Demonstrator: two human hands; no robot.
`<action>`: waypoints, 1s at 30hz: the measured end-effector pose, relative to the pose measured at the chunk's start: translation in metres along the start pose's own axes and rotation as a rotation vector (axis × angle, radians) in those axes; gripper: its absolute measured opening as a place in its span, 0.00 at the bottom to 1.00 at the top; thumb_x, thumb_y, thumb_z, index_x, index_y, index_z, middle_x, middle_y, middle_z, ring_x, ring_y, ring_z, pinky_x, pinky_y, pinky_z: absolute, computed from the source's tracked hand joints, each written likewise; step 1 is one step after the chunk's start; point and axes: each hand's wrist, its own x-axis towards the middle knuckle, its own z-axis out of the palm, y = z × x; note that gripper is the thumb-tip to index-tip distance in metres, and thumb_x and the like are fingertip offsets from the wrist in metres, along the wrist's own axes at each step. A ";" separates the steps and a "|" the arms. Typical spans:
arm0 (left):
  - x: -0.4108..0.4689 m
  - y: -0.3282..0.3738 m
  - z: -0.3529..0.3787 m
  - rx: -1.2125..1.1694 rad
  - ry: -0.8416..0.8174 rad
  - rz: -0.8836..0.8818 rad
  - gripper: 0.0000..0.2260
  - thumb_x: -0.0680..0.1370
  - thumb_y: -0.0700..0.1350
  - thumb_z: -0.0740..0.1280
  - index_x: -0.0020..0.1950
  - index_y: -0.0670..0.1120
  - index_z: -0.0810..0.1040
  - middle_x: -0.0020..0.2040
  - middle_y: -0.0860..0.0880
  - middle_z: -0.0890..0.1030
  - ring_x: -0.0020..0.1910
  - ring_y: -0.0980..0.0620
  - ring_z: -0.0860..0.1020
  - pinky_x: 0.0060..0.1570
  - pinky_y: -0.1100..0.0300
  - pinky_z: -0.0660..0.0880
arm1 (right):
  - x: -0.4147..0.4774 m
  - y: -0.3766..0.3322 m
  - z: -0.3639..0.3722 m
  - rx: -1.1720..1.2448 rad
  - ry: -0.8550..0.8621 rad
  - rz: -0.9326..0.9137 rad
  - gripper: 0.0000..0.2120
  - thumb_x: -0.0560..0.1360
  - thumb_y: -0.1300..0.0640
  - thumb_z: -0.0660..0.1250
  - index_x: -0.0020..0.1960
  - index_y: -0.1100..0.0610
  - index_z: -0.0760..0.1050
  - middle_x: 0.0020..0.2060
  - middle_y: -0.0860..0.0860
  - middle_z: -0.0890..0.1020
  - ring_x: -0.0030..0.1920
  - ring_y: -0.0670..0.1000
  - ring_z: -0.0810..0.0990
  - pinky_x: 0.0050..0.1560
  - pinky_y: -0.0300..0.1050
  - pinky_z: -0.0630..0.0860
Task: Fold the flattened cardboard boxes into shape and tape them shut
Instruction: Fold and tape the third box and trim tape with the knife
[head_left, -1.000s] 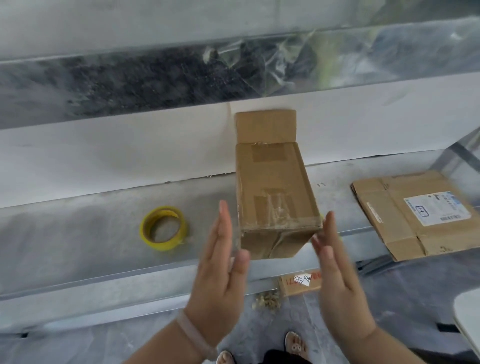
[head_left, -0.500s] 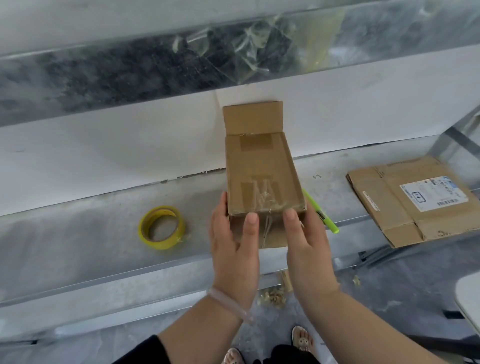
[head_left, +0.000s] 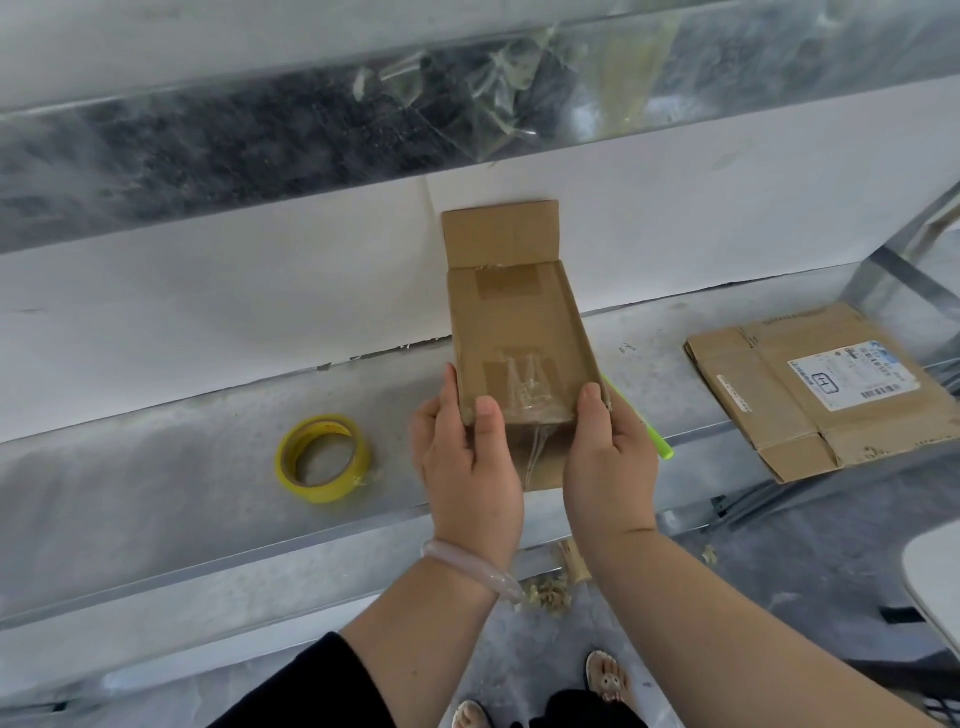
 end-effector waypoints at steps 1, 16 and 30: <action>0.001 -0.002 0.000 -0.008 0.007 0.008 0.27 0.77 0.55 0.55 0.75 0.49 0.66 0.59 0.51 0.70 0.57 0.75 0.63 0.55 0.82 0.57 | 0.000 0.000 0.001 0.005 0.000 0.016 0.14 0.83 0.55 0.57 0.40 0.48 0.72 0.29 0.35 0.75 0.33 0.36 0.73 0.36 0.27 0.69; 0.028 -0.031 -0.019 0.285 -0.025 0.590 0.28 0.79 0.64 0.56 0.72 0.46 0.69 0.53 0.54 0.64 0.51 0.49 0.73 0.52 0.50 0.75 | 0.000 0.014 -0.001 -0.113 -0.038 -0.212 0.31 0.74 0.36 0.59 0.61 0.60 0.75 0.40 0.34 0.79 0.42 0.34 0.77 0.43 0.27 0.71; 0.002 -0.017 -0.004 -0.118 -0.087 0.084 0.32 0.76 0.70 0.50 0.76 0.57 0.56 0.74 0.56 0.63 0.74 0.56 0.61 0.73 0.48 0.60 | -0.003 0.003 -0.010 0.090 -0.114 0.213 0.21 0.81 0.38 0.53 0.67 0.43 0.74 0.56 0.35 0.79 0.64 0.38 0.72 0.69 0.36 0.65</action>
